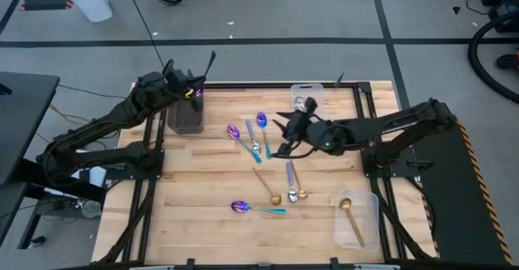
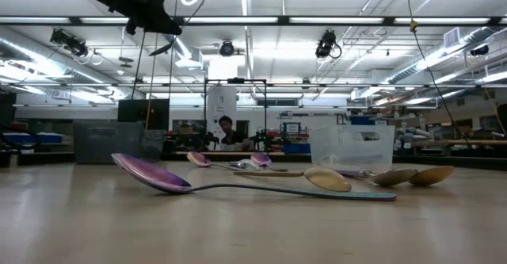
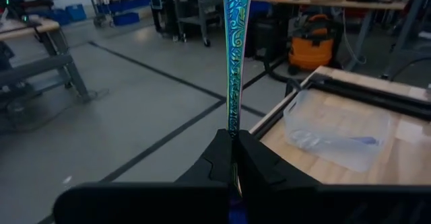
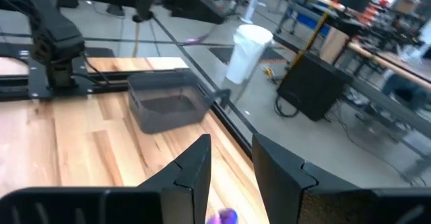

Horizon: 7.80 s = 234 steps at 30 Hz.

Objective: Sort silverware by color (type)
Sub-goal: Put the blue spoon into the black bin

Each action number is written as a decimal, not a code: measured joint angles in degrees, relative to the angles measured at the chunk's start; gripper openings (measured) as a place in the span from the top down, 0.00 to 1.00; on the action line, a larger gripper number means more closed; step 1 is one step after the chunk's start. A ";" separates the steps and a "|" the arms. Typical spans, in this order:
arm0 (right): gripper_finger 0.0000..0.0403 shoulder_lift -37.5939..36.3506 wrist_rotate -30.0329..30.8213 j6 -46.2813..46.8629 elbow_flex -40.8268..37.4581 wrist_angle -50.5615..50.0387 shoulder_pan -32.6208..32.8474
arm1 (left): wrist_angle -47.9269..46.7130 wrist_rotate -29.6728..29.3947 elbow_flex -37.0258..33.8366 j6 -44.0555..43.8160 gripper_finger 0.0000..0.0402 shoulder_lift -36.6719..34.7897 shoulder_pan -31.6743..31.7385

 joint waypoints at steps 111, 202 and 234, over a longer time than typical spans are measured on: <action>0.71 3.18 -14.34 12.10 -0.61 -10.05 -0.16 | -24.15 -12.09 -5.40 -13.19 0.96 28.87 10.63; 0.71 3.15 -15.34 19.16 -0.63 -18.45 3.11 | -13.52 2.39 8.39 13.00 0.65 29.12 -23.80; 0.71 3.13 -16.85 18.11 -0.66 -14.76 -3.75 | -9.26 16.49 8.41 27.02 0.65 48.75 -18.58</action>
